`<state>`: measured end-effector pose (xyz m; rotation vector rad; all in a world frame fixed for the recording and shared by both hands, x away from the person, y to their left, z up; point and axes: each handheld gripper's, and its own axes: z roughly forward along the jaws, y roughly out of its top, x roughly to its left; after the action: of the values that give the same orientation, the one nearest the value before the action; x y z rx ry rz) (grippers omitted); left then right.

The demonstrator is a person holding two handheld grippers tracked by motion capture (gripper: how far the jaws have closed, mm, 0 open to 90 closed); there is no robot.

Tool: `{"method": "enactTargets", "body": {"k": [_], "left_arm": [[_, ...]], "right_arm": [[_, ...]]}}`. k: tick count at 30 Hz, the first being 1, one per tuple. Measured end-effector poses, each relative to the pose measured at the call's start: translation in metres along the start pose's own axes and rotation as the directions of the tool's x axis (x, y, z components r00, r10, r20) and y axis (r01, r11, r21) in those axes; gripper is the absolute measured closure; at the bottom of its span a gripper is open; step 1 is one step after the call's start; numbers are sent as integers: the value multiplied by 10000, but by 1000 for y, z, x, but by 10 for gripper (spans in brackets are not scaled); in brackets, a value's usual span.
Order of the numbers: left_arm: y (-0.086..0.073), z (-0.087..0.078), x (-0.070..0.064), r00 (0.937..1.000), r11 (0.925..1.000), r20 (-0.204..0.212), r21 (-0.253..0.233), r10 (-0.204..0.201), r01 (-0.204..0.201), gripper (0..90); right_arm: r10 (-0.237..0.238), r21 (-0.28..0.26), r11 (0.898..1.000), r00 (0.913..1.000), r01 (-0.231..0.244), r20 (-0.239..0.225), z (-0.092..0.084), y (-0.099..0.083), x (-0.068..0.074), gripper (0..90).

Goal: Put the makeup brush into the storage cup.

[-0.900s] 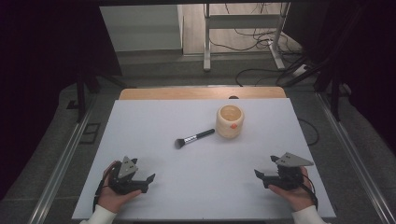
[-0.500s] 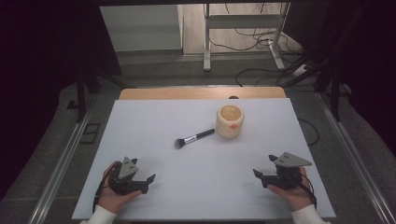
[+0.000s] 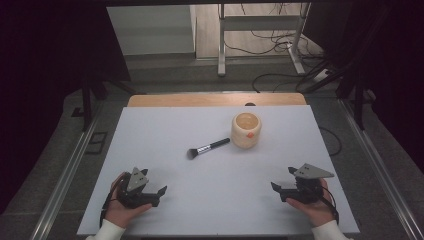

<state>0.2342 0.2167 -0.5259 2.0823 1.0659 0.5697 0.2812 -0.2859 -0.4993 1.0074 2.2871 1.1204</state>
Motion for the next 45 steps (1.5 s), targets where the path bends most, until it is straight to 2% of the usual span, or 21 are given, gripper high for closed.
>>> {"method": "enactTargets", "body": {"k": [2, 6, 8, 13, 14, 20, 25, 35, 45], "left_arm": [[5, 0, 0, 9998, 9999, -190, 90, 83, -82, 121], [11, 0, -2, 9998, 10000, -197, 19, 72, -71, 126], [12, 1, -3, 9997, 9994, -47, -244, 225, -226, 126], [15, 2, -2, 9997, 9997, 160, -192, 173, -170, 124], [18, 1, -2, 9995, 9998, 232, -22, 201, -201, 126], [25, -1, -2, 9990, 10000, 451, 27, -19, 18, 130], [38, 0, -2, 9971, 9998, 757, 179, 8, -21, 143], [53, 5, -5, 9923, 9985, 1182, 350, 383, -427, 144], [66, 12, -2, 9894, 9992, 1438, 323, 184, -233, 144]], "right_arm": [[-3, -34, 10000, 10000, 3, -21, 0, 0, -1, 165], [-17, 17, 10000, 10000, 17, -88, 1, 0, -2, 165], [-58, 36, 10000, 9999, 58, -100, 1, 0, -3, 166], [-36, 92, 10000, 10000, 36, -54, 1, 0, -3, 170], [27, 61, 10000, 10000, -27, -62, 0, 0, -4, 171], [55, 116, 9999, 10000, -55, -25, 1, 0, -3, 172], [115, 185, 9998, 9999, -115, 15, 1, -1, -3, 173], [105, 199, 9997, 9999, -105, 7, 2, -1, -4, 173], [85, 245, 9997, 10000, -84, -9, 3, -1, -4, 173]]}}
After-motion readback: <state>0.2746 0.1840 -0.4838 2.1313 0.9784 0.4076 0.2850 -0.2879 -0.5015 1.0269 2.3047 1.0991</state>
